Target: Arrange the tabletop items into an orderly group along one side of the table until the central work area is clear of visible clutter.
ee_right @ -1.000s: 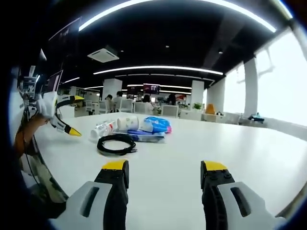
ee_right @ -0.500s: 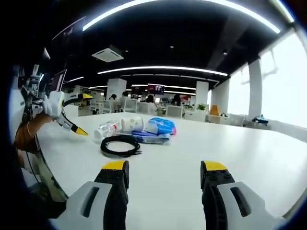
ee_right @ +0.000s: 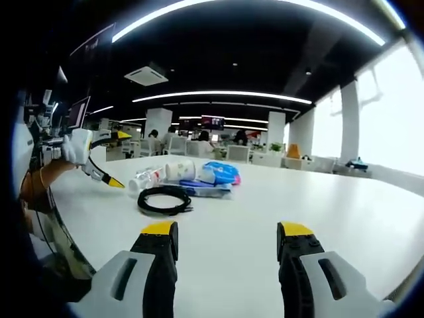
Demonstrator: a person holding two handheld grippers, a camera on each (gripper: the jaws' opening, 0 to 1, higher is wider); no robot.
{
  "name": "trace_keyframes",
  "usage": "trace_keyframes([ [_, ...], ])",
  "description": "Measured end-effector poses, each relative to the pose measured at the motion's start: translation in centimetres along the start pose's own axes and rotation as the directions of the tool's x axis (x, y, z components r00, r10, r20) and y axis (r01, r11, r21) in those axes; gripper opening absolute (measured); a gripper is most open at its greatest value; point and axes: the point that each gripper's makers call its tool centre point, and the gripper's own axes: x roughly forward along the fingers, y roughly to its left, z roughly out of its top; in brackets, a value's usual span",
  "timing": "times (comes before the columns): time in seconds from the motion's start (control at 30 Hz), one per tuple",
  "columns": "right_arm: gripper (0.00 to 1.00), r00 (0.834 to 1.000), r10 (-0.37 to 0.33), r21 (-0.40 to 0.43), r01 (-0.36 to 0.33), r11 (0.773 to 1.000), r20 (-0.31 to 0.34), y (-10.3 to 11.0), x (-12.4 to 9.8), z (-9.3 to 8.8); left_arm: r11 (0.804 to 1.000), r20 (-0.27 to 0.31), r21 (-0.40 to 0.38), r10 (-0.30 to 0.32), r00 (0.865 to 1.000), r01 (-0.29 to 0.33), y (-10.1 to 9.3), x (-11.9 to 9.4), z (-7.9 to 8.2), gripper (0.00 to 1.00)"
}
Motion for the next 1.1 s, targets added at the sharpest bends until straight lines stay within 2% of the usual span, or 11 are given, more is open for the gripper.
trace_keyframes([
  [0.57,0.58,0.999,-0.028,0.009,0.028,1.0,0.017,-0.9,-0.5,-0.1,0.999,0.016,0.046,0.0,1.0,-0.001,-0.1,1.9,0.5,0.86],
  [0.8,0.58,0.998,-0.045,0.048,0.043,0.998,0.035,-1.4,-0.7,0.1,0.996,0.033,0.08,-0.028,0.999,0.025,-0.8,2.2,1.3,0.86],
  [1.1,0.58,0.997,-0.067,0.062,0.064,0.996,0.044,-2.1,-1.1,0.0,0.994,0.012,0.108,-0.035,0.999,0.034,-1.2,2.8,0.7,0.85],
])
